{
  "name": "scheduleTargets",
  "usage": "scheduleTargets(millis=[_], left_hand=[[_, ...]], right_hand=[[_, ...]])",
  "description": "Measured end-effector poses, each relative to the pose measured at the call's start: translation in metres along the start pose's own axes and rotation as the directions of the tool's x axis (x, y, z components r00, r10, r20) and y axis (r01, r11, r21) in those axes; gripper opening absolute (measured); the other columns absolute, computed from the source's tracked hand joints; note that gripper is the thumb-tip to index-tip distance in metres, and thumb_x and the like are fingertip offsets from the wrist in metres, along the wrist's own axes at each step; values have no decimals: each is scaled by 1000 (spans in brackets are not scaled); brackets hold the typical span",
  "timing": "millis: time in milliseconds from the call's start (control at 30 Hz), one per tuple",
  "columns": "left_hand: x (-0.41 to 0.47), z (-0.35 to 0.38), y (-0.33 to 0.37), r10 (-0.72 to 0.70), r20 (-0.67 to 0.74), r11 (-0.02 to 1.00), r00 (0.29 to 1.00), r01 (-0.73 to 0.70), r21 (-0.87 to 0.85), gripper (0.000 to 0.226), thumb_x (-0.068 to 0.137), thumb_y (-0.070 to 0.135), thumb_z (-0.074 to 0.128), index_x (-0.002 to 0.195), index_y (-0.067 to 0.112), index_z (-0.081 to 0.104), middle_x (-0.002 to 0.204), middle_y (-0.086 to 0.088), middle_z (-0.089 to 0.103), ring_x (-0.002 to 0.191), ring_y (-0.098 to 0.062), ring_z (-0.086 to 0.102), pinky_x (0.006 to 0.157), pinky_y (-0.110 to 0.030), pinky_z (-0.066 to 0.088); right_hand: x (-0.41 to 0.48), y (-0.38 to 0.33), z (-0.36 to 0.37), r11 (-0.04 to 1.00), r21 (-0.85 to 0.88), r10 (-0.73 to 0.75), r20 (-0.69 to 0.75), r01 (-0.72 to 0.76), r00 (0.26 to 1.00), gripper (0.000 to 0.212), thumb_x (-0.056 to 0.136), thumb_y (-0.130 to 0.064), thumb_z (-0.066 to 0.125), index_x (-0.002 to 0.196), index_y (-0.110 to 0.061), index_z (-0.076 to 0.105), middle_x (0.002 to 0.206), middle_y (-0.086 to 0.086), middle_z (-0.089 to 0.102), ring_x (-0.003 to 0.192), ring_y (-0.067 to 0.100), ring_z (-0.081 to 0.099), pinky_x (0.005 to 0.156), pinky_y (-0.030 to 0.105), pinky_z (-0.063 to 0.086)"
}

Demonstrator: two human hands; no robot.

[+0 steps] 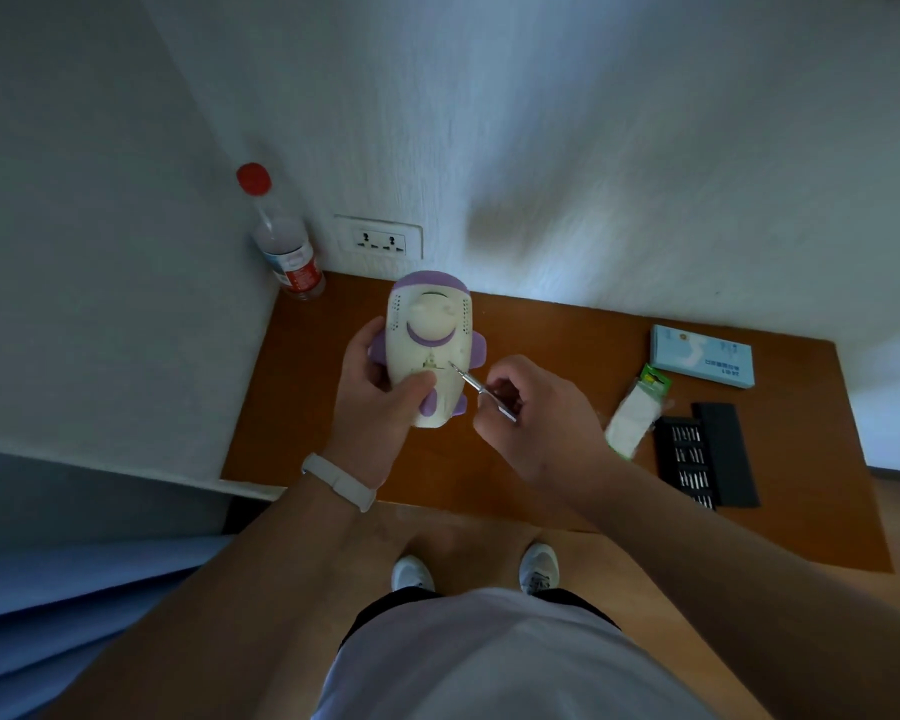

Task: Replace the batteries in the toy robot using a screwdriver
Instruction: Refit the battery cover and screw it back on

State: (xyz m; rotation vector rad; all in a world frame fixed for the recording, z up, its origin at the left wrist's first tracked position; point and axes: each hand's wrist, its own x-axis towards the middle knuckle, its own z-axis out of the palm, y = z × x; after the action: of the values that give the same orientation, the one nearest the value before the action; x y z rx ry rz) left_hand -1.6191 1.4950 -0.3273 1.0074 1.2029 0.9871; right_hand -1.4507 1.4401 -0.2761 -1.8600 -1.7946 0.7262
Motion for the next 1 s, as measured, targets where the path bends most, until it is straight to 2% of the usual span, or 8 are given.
scheduleTargets(millis=[133,233,433,600,700,800,900,1000], left_hand=[[-12,5,14,56,-23,998,998,-56,-6,73,83,-3,72,144,20,39,128,4,61,115,-13,64,85,-35,60],[-19,6,25,126,-36,992,991,-126,6,76,81,-10,72,145,15,38,127,1,60,112,-11,65,78,-27,59],[-32,3,37,240,-31,970,970,-237,61,86,77,-10,76,147,12,33,134,-1,55,123,-14,58,86,-32,59],[-48,7,47,265,-37,964,964,-263,37,85,78,-7,76,147,16,31,132,5,54,124,-10,56,88,-33,59],[-54,11,54,258,-36,966,965,-258,-3,87,72,11,83,144,21,34,128,7,56,121,-10,59,88,-35,59],[-60,16,56,220,-30,974,975,-221,-50,85,66,36,78,141,27,37,126,5,59,121,-15,60,89,-41,59],[-65,22,57,173,-14,981,985,-174,-89,82,65,44,75,139,32,40,128,4,59,123,-20,59,93,-48,58],[-69,28,57,155,20,976,988,-150,-155,82,66,42,74,140,28,41,128,2,61,121,-21,61,90,-43,58]], right_hand=[[-5,-13,-15,998,-1,-55,-76,55,996,34,83,-50,46,95,-20,58,69,-17,49,60,3,49,54,13,31],[-10,-22,-25,993,-31,-119,-137,116,983,33,83,-50,46,90,-20,58,65,-19,44,57,2,46,54,13,29],[-20,-27,-30,992,-18,-123,-191,122,974,7,87,-28,62,87,-22,59,65,-11,52,57,8,50,51,19,38],[-33,-30,-30,969,226,-55,-202,102,978,10,88,-18,63,84,-24,55,67,-4,55,57,11,51,47,21,40],[-38,-32,-30,943,308,-62,-217,128,974,18,90,-11,60,81,-25,52,70,-2,54,52,9,47,44,15,36],[-42,-34,-30,922,357,-81,-207,153,975,16,94,-10,56,80,-17,54,66,1,51,50,10,44,43,12,33],[-42,-38,-30,899,421,-36,-203,121,978,20,91,-26,54,76,-14,52,66,-3,50,54,8,44,45,14,37],[-38,-42,-32,875,478,18,-182,72,983,22,90,-36,58,92,-14,59,74,-12,59,68,1,57,56,10,46]])
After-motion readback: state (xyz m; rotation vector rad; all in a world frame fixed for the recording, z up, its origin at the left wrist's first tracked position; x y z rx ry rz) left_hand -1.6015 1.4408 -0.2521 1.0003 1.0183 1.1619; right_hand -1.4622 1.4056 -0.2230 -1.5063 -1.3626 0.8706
